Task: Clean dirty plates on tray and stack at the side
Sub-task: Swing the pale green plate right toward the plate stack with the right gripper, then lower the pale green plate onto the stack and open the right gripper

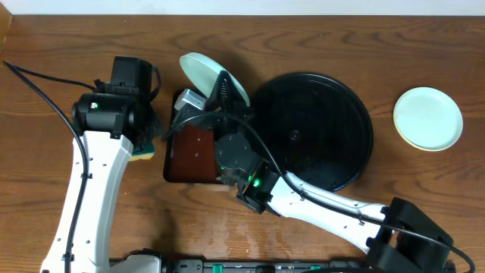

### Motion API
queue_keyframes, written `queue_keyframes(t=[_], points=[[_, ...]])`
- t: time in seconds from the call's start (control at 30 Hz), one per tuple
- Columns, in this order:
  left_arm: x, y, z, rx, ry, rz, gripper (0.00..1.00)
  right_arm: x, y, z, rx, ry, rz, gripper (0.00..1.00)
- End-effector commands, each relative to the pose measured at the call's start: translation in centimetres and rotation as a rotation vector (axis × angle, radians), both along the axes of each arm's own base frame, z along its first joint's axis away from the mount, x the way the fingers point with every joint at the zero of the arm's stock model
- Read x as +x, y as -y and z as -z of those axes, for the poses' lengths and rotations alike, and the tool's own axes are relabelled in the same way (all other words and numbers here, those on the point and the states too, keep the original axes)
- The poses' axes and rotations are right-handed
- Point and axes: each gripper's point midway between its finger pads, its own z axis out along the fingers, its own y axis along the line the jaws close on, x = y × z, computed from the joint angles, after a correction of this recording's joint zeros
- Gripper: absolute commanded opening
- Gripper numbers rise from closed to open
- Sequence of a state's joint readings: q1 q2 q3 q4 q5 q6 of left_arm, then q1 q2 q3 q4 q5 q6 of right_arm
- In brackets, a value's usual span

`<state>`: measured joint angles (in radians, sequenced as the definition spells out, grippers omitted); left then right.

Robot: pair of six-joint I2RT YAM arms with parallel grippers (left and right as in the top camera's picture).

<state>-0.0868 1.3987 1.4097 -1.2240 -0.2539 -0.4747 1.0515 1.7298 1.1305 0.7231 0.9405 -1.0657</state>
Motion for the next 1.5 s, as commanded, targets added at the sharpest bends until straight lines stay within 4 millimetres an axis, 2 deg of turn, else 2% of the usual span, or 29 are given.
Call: queue_keyframes(t=[0.0, 0.13, 0.3, 0.43, 0.6, 0.63, 0.73, 0.83, 0.97, 1.0, 1.17, 1.3, 1.47], points=[[-0.2, -0.5, -0.5, 0.016, 0.017, -0.019, 0.08, 0.0, 0.3, -0.3, 0.087, -0.011, 0.017, 0.01], [-0.2, -0.4, -0.5, 0.015, 0.017, -0.018, 0.08, 0.6, 1.0, 1.7, 0.148, -0.083, 0.046, 0.01], [-0.2, -0.4, -0.5, 0.012, 0.02, -0.027, 0.08, 1.5, 2.4, 7.6, 0.323, -0.297, 0.077, 0.01], [0.0, -0.4, -0.5, 0.011, 0.027, -0.028, 0.08, 2.0, 2.1, 10.1, 0.474, -0.433, 0.034, 0.01], [0.0, -0.4, -0.5, 0.01, 0.028, -0.028, 0.08, 3.1, 1.7, 10.1, 0.669, -0.564, -0.072, 0.01], [0.0, -0.4, -0.5, 0.008, 0.028, -0.027, 0.08, 3.6, 2.1, 9.7, 0.723, -0.593, -0.092, 0.01], [0.1, -0.3, -0.5, 0.006, 0.032, -0.026, 0.08, 5.1, 5.1, 9.0, 0.882, -0.707, -0.11, 0.01], [0.3, 0.1, -0.4, -0.018, 0.036, -0.017, 0.08, 6.6, 9.3, 9.5, 0.961, -0.782, -0.055, 0.01], [0.5, 0.3, -0.4, -0.03, 0.043, -0.011, 0.08, 9.2, 17.3, 11.0, 1.031, -0.806, 0.096, 0.01], [0.6, 0.4, -0.4, -0.032, 0.046, -0.01, 0.08, 9.8, 20.2, 11.4, 1.059, -0.806, 0.146, 0.01], [0.9, 0.6, 0.0, -0.043, 0.039, -0.007, 0.08, 11.1, 30.3, 12.0, 1.208, -0.795, 0.254, 0.01], [1.1, 0.6, 0.7, -0.041, 0.012, -0.008, 0.08, 10.1, 38.2, 12.8, 1.341, -0.777, 0.365, 0.01], [1.9, 1.3, 1.8, -0.065, -0.015, 0.019, 0.08, 6.4, 47.3, 14.8, 1.46, -0.736, 0.596, 0.01]])
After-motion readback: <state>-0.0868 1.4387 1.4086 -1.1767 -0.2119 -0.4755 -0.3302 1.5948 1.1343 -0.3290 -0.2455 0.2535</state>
